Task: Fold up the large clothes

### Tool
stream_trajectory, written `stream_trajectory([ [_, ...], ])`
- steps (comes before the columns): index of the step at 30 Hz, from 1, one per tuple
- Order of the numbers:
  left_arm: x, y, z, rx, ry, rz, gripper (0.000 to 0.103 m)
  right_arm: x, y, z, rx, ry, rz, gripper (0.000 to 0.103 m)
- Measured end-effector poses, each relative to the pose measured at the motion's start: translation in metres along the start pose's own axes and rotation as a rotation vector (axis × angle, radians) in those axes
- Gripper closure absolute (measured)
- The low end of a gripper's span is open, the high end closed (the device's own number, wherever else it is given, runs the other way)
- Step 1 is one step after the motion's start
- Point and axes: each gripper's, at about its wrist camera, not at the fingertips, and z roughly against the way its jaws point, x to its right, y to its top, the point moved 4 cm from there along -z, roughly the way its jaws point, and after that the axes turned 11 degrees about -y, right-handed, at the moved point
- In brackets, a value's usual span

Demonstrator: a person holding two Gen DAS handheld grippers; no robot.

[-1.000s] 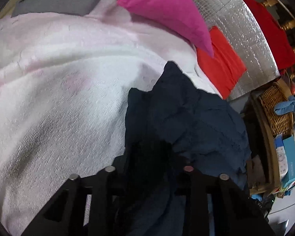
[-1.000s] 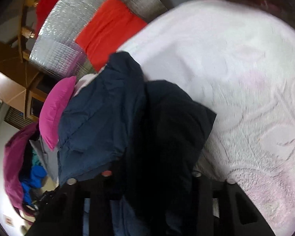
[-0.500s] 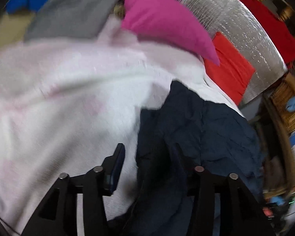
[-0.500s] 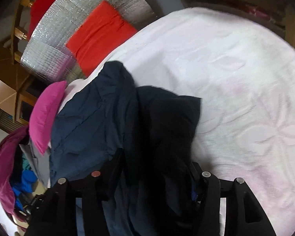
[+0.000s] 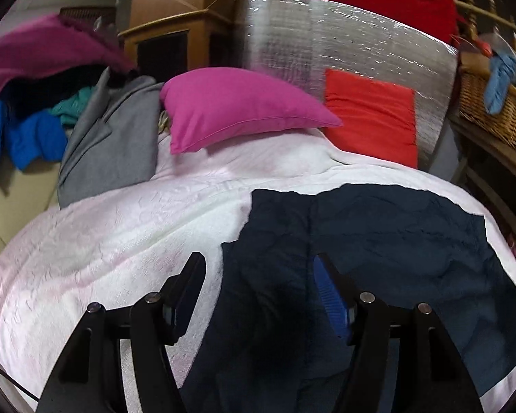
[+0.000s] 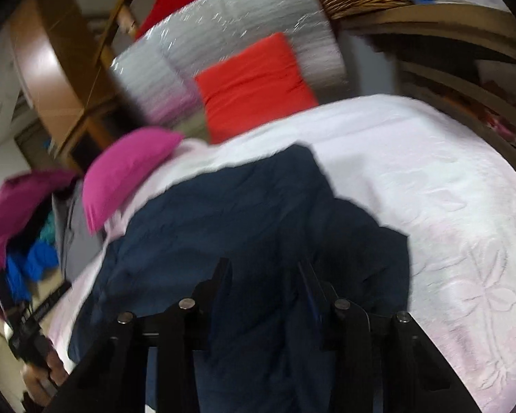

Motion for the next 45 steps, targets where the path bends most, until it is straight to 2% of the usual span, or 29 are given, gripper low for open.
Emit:
stream_trajectory([
  [4,0.012,-0.003,0.000,0.004,-0.003,-0.029,0.037,0.002,-0.011,-0.023,-0.096,-0.078,0.027,0.063],
  [5,0.014,-0.003,0.000,0.003,-0.005,-0.035,0.037,0.011,-0.015,-0.027,-0.122,-0.106,0.016,0.066],
  [6,0.015,-0.004,-0.002,0.001,-0.006,-0.038,0.037,0.021,-0.016,-0.034,-0.147,-0.123,-0.006,0.077],
  [8,0.018,-0.005,-0.004,-0.003,-0.007,-0.044,0.037,0.030,-0.016,-0.041,-0.178,-0.114,-0.036,0.079],
  [11,0.021,-0.006,-0.005,-0.006,-0.007,-0.051,0.037,0.031,-0.013,-0.035,-0.173,-0.097,-0.061,0.079],
  [17,0.026,-0.007,-0.009,-0.013,-0.003,-0.057,0.037,0.027,-0.005,-0.013,-0.102,-0.038,-0.073,0.076],
  [19,0.029,-0.008,-0.012,-0.019,-0.002,-0.061,0.037,0.028,-0.007,-0.016,-0.118,-0.052,-0.065,0.076],
  [22,0.035,-0.013,-0.018,-0.045,-0.004,-0.068,0.036,0.028,-0.011,-0.038,-0.187,-0.082,-0.078,0.075],
  [26,0.047,-0.025,-0.037,-0.139,0.003,-0.096,0.031,0.028,-0.006,-0.036,-0.175,-0.064,-0.101,0.074],
  [30,0.051,-0.031,-0.054,-0.199,0.023,-0.081,0.030,0.026,0.000,-0.035,-0.146,-0.021,-0.136,0.060],
  [33,0.048,-0.027,-0.059,-0.207,0.006,-0.024,0.030,0.022,0.010,-0.039,-0.133,-0.011,-0.156,0.059],
  [36,0.043,-0.020,-0.065,-0.207,0.002,0.019,0.030,0.012,0.025,-0.054,-0.141,0.011,-0.194,0.058],
  [40,0.031,-0.016,-0.069,-0.224,0.007,0.072,0.030,-0.019,0.054,-0.087,-0.168,0.006,-0.126,0.057],
  [43,0.021,-0.012,-0.069,-0.219,0.037,0.070,0.030,-0.035,0.073,-0.115,-0.190,-0.029,-0.110,0.057],
  [45,0.014,-0.009,-0.069,-0.218,0.057,0.078,0.030,-0.041,0.081,-0.142,-0.233,-0.078,-0.095,0.051],
])
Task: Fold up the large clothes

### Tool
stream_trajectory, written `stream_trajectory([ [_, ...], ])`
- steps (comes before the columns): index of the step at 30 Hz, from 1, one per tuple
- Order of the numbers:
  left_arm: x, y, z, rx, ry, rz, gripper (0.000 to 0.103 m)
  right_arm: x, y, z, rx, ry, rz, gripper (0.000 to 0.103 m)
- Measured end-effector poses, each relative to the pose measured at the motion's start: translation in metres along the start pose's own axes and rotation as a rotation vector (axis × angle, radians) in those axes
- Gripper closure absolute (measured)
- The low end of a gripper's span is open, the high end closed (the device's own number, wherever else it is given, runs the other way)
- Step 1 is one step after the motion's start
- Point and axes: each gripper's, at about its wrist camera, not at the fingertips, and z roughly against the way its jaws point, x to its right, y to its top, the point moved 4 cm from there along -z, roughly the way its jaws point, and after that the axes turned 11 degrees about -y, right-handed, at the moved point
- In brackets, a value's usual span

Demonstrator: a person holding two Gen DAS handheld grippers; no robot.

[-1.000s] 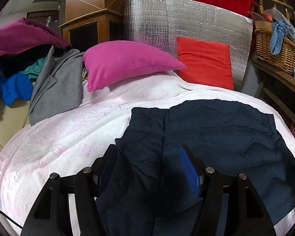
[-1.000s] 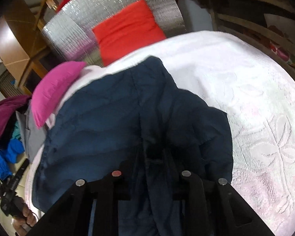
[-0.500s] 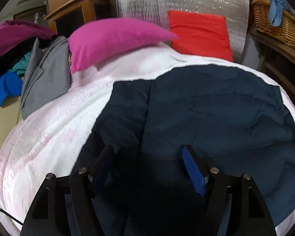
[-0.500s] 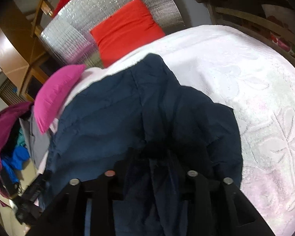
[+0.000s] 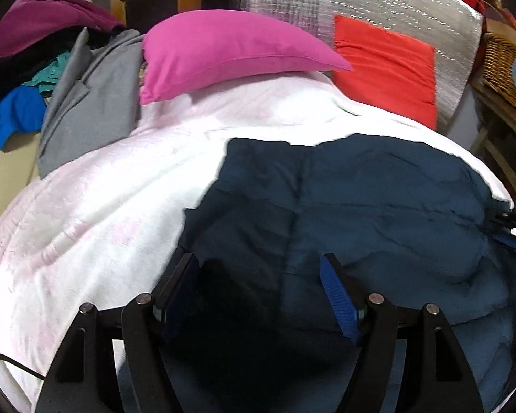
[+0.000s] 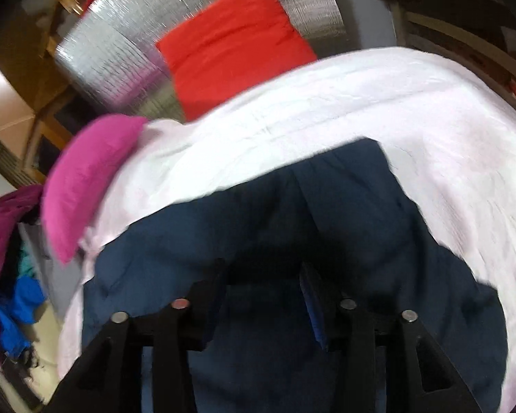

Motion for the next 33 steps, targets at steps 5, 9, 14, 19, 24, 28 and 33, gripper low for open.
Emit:
stream_trajectory([
  [5,-0.020,0.008,0.005,0.015,0.020,0.051,0.030,-0.011,0.011,-0.015,-0.045,-0.096,0.036,0.050],
  [9,-0.036,0.011,0.011,0.026,0.042,0.091,0.030,-0.038,0.005,0.020,0.039,-0.012,0.075,0.050],
  [14,-0.051,0.014,0.018,0.044,0.076,0.099,0.030,-0.107,-0.024,0.040,0.079,0.075,0.252,0.059],
  [19,-0.056,0.013,0.020,0.041,0.090,0.073,0.030,-0.139,-0.036,-0.009,0.012,-0.025,0.282,0.058],
  [24,-0.051,0.014,0.029,0.069,0.088,0.041,0.030,-0.127,-0.030,-0.015,-0.037,-0.005,0.200,0.058],
  [28,-0.044,0.015,0.035,0.092,0.080,0.014,0.030,-0.116,-0.045,0.025,0.030,0.060,0.205,0.058],
  [33,-0.028,0.009,0.049,0.132,0.075,-0.038,0.030,-0.079,-0.074,0.082,0.115,0.092,0.193,0.056],
])
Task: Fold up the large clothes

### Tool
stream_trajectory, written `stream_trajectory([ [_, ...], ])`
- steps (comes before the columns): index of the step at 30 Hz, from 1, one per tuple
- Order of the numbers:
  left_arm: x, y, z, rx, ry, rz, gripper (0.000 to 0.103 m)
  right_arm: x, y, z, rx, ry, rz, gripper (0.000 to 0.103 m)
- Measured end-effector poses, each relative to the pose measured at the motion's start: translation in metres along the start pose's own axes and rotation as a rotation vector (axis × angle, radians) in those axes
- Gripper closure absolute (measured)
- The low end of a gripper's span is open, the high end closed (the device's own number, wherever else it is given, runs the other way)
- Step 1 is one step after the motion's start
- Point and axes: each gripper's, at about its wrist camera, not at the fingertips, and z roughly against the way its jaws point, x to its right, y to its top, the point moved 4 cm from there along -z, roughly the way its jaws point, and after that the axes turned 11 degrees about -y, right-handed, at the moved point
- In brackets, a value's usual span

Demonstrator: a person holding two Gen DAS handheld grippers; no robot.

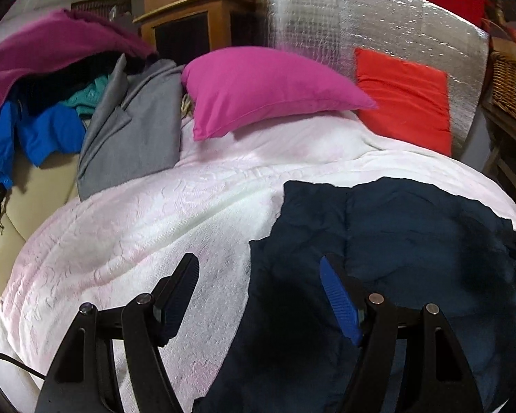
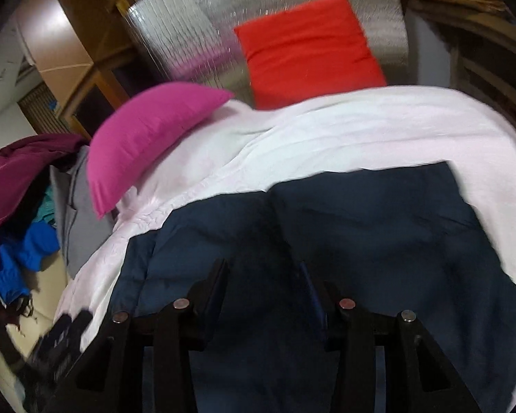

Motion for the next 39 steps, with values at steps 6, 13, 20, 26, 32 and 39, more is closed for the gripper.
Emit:
stream_trajectory([
  [6,0.017,-0.009,0.014,0.030,-0.004,-0.072,0.030,0.060,-0.048,0.054,0.043,-0.083,-0.049,0.056],
  [13,0.028,-0.019,0.020,0.038,0.006,-0.128,0.030,0.125,-0.077,0.077,0.032,-0.175,-0.147,0.056],
  [20,0.033,-0.024,0.020,0.035,0.002,-0.150,0.030,0.138,-0.092,0.048,-0.078,-0.187,-0.111,0.055],
  [26,0.032,-0.025,0.019,0.027,-0.001,-0.155,0.030,0.146,-0.084,0.075,-0.009,-0.139,-0.155,0.055],
  [32,0.028,-0.029,0.012,-0.010,-0.020,-0.155,0.030,0.163,-0.086,0.067,-0.059,-0.127,-0.226,0.041],
  [39,0.017,-0.041,-0.006,-0.128,-0.030,-0.136,0.029,0.169,-0.083,0.069,-0.049,-0.123,-0.243,0.041],
])
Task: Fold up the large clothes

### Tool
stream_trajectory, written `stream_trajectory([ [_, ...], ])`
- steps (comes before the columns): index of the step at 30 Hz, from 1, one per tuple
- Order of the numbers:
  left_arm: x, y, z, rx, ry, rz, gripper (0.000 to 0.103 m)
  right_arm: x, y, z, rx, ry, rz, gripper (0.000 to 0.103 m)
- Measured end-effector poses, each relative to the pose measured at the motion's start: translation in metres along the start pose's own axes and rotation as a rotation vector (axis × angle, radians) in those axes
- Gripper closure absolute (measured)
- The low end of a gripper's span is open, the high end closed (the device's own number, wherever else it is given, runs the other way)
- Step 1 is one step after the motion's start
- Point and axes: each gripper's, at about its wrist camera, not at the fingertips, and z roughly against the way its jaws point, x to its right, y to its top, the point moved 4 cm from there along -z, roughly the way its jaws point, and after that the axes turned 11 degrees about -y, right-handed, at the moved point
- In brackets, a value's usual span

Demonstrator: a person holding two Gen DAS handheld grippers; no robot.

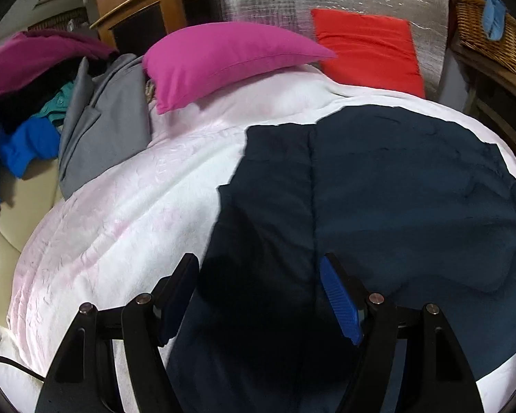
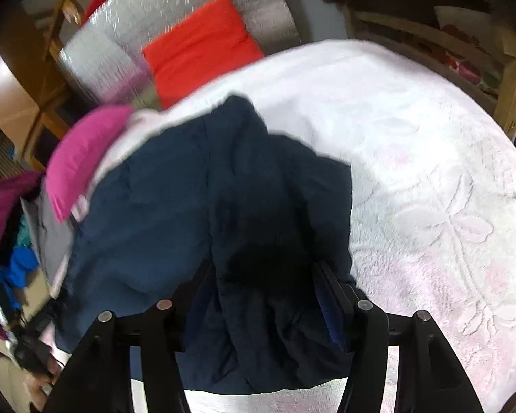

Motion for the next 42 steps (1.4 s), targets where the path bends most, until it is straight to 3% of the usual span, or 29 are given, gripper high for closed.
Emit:
stream_trajectory([
  [4,-0.031,0.008,0.022,0.077,0.023,0.063,0.026,0.015,0.006,0.000,0.013,-0.043,-0.040,0.041],
  [7,-0.062,0.004,0.019,0.047,-0.003,0.152,0.017,0.024,0.009,-0.008,-0.004,-0.076,-0.047,0.037],
  [9,-0.075,-0.004,0.002,-0.049,-0.091,0.208,0.017,0.031,0.009,-0.016,-0.023,-0.070,-0.059,0.028],
  [11,-0.087,-0.015,-0.016,-0.130,-0.198,0.301,0.016,0.035,0.007,-0.025,-0.053,-0.040,-0.076,0.028],
  [15,-0.097,-0.028,-0.028,-0.182,-0.361,0.466,0.016,0.041,0.001,-0.041,-0.131,0.075,-0.171,0.024],
  [18,-0.093,-0.034,-0.033,-0.210,-0.410,0.498,0.016,0.041,-0.001,-0.048,-0.132,0.100,-0.197,0.023],
  [20,-0.094,-0.037,-0.036,-0.214,-0.419,0.509,0.017,0.039,-0.002,-0.048,-0.116,0.099,-0.191,0.030],
  [21,-0.093,-0.037,-0.036,-0.214,-0.423,0.511,0.021,0.034,-0.002,-0.046,-0.102,0.103,-0.171,0.043],
  [24,-0.089,-0.034,-0.032,-0.186,-0.468,0.523,0.050,0.024,0.000,-0.034,-0.042,0.078,-0.127,0.060],
  [26,-0.088,-0.031,-0.028,-0.160,-0.431,0.486,0.052,0.019,0.003,-0.020,0.022,0.072,-0.116,0.065],
  [28,-0.085,-0.035,-0.035,-0.184,-0.388,0.463,0.041,0.015,0.005,-0.019,0.041,0.057,-0.093,0.065],
  [31,-0.085,-0.033,-0.042,-0.201,-0.365,0.466,0.036,0.016,-0.002,-0.039,-0.039,0.022,-0.093,0.058],
  [34,-0.086,-0.033,-0.028,-0.183,-0.318,0.462,0.033,0.020,0.001,-0.030,-0.046,0.025,-0.111,0.052],
  [38,-0.088,-0.031,0.019,-0.054,-0.194,0.417,0.033,0.028,-0.003,0.007,0.039,0.038,-0.143,0.039],
  [40,-0.083,-0.036,0.042,-0.007,-0.210,0.395,0.026,0.026,-0.008,0.027,0.082,0.071,-0.125,0.029],
  [42,-0.075,-0.047,0.056,0.014,-0.277,0.405,0.025,0.023,-0.020,0.041,0.075,0.147,-0.133,0.029],
])
